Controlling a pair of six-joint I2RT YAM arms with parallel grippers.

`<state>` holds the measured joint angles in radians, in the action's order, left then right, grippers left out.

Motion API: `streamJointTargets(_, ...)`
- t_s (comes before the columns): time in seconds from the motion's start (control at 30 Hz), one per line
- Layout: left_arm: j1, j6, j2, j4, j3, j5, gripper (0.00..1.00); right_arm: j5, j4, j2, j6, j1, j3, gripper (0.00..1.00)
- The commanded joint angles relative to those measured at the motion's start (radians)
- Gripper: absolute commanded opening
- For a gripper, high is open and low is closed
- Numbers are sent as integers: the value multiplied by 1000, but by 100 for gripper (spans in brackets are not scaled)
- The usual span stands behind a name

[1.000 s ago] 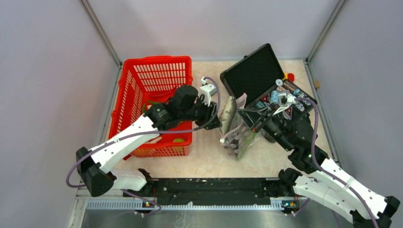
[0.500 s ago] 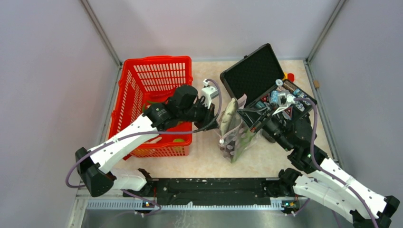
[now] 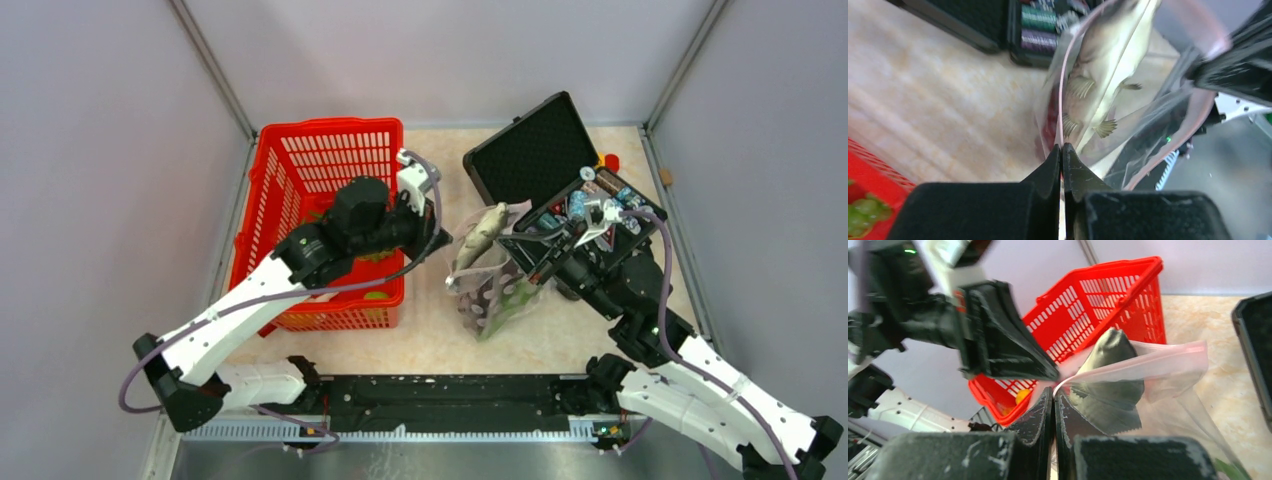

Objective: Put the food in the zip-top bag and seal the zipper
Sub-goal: Adjust the zipper food storage bag at the center of the board.

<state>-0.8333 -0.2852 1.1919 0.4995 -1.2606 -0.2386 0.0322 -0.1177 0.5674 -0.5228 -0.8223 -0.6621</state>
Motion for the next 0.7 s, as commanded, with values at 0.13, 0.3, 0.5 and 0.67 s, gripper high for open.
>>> streamJointTargets(0.13,-3,50,-94,-210,-13,140,0,-53,70,52,17,-6,-91,0)
streamJointTargets(0.3,-1,71,-93,-185,-29,141,0,-134,87,43,12,-7,-100,0)
streamJointTargets(0.5,-1,51,-72,-171,-11,54,54,-106,10,36,-19,-6,-91,0)
streamJointTargets(0.67,-1,56,-14,-98,-46,-74,71,-61,-58,52,-38,-7,-82,0)
